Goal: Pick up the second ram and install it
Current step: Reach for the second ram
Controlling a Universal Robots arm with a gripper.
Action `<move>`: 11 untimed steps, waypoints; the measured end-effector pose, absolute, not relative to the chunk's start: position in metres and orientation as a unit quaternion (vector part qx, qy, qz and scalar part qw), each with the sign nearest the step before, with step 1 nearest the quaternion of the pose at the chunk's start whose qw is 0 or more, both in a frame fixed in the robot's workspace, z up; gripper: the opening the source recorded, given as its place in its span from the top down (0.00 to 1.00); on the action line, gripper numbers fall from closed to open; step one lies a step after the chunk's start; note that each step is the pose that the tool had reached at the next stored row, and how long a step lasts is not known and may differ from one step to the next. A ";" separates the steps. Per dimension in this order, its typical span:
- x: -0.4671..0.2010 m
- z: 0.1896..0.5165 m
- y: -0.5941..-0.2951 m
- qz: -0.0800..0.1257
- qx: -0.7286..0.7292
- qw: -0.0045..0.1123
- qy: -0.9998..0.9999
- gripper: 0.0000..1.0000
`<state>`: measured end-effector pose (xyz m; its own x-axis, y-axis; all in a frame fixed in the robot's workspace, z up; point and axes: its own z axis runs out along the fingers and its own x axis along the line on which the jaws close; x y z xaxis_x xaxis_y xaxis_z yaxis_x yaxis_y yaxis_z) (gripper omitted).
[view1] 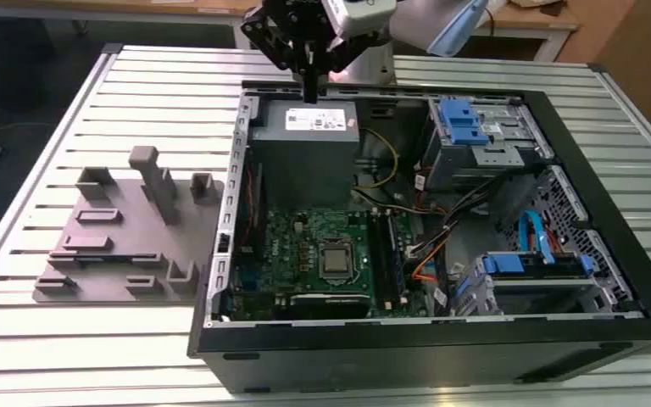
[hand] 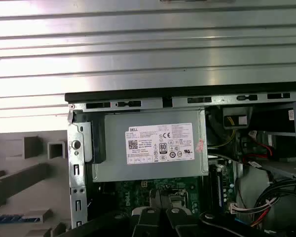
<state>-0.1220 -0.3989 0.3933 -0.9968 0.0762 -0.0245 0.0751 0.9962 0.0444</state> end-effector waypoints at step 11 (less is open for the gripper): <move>-0.147 0.393 -0.399 0.022 0.038 0.014 0.999 0.89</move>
<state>-0.1466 -0.3989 0.3934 -0.9968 0.0760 -0.0254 0.0748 0.9962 0.0443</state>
